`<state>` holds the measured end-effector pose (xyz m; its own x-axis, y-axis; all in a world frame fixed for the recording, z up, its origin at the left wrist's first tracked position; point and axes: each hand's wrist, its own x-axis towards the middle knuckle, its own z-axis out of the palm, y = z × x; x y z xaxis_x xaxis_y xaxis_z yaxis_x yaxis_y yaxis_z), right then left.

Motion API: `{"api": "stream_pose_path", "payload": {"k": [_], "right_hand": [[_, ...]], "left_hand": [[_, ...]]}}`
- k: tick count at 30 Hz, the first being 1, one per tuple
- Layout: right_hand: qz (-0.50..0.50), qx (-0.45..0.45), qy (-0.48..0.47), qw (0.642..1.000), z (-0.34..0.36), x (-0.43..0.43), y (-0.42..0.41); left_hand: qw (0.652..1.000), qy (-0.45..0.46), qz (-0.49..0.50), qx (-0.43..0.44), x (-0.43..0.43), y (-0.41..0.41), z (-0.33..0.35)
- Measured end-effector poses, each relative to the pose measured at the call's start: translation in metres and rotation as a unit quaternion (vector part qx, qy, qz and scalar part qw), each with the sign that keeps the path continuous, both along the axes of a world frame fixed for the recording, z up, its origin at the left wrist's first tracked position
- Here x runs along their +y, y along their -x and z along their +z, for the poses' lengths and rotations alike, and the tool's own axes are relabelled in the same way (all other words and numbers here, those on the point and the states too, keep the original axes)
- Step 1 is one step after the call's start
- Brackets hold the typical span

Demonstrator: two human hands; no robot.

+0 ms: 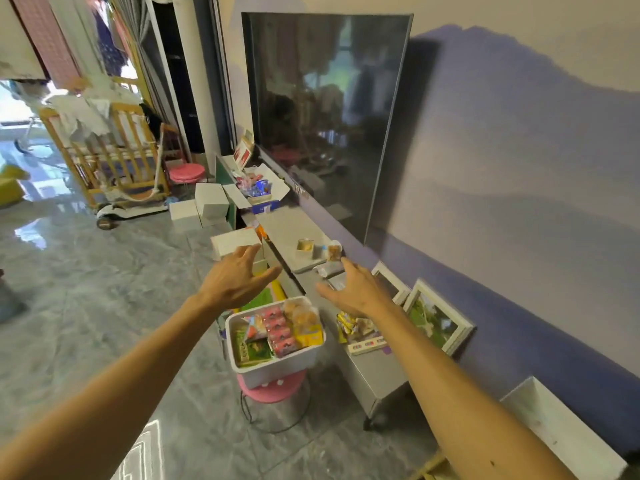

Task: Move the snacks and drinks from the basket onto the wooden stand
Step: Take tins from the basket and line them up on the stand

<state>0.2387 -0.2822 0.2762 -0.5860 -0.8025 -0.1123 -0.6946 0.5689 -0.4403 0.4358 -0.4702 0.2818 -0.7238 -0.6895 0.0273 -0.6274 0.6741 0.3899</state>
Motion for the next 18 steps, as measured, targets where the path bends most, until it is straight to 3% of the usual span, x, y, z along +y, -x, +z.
{"api": "stream_pose_path", "payload": {"k": [10, 18], "right_hand": [[-0.013, -0.061, -0.048, 0.997, -0.128, -0.121, 0.04], [-0.1, -0.143, -0.035, 0.984, -0.246, -0.188, 0.042]], "left_hand": [[0.991, -0.058, -0.054, -0.106, -0.119, 0.062, -0.103], [0.95, -0.012, -0.183, -0.252, -0.214, 0.108, -0.192]]}}
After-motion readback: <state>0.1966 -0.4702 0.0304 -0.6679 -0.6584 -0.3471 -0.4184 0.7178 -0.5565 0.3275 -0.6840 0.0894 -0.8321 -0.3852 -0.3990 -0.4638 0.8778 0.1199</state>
